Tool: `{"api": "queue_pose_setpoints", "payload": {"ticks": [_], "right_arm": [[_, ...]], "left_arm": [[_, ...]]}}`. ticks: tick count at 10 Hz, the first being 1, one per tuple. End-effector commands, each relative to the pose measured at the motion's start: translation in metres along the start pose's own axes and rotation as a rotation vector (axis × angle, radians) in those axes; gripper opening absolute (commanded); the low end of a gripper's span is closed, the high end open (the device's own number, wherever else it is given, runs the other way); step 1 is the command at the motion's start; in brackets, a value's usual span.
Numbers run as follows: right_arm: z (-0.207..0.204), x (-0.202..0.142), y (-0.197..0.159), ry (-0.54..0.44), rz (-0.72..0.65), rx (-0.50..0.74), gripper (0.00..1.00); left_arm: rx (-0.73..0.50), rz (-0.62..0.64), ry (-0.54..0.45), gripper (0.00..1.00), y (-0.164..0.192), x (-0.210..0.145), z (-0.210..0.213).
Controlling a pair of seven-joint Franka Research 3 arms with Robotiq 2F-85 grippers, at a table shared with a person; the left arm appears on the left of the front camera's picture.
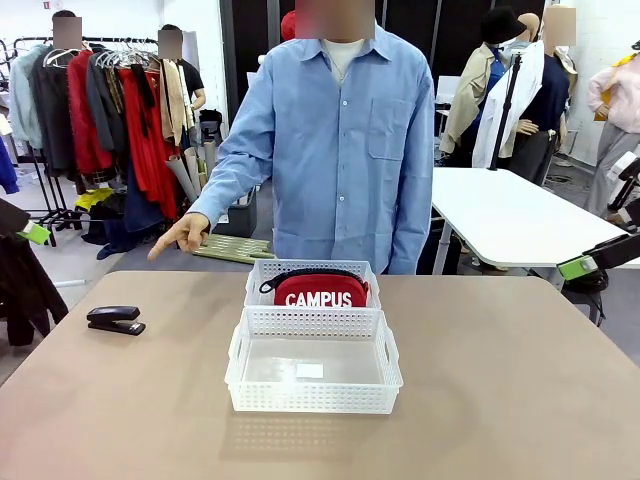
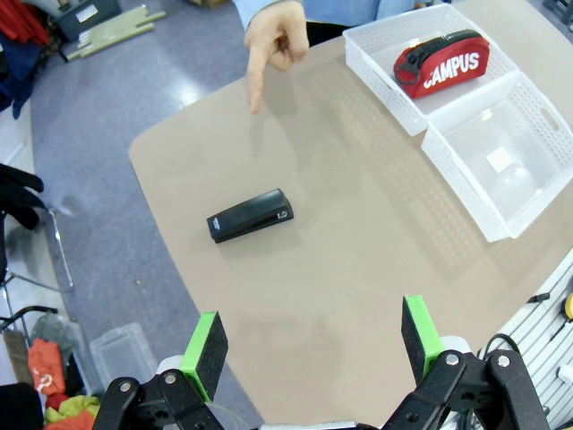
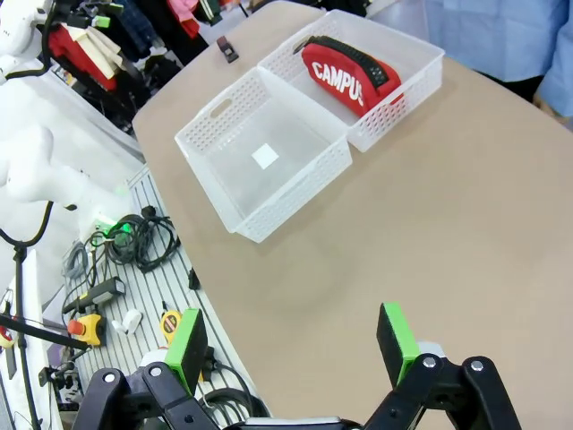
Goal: Distribute items into two baskets.
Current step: Pick up the Stapler that the person points to.
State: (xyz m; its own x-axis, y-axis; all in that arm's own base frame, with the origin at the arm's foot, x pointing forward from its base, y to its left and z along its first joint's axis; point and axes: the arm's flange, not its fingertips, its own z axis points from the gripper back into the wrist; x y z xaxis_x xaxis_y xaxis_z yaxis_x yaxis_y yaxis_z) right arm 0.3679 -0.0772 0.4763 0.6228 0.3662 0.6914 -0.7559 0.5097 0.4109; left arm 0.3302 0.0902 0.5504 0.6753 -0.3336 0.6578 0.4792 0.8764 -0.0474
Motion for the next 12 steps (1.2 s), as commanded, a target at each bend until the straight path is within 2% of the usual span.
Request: {"api": "queue_pose_setpoints", "payload": {"ticks": [1, 9, 12], "right_arm": [[-0.001, 0.001, 0.000, -0.008, 0.001, 0.004, 1.00], [-0.001, 0.001, 0.000, -0.008, 0.001, 0.004, 1.00], [-0.001, 0.001, 0.000, -0.008, 0.001, 0.004, 1.00]], "left_arm": [[0.002, -0.001, 0.002, 1.00, 0.001, 0.000, 0.000], [0.000, 0.000, 0.000, 1.00, 0.000, 0.000, 0.000], [-0.031, -0.009, 0.049, 1.00, 0.023, 0.022, -0.007]]}}
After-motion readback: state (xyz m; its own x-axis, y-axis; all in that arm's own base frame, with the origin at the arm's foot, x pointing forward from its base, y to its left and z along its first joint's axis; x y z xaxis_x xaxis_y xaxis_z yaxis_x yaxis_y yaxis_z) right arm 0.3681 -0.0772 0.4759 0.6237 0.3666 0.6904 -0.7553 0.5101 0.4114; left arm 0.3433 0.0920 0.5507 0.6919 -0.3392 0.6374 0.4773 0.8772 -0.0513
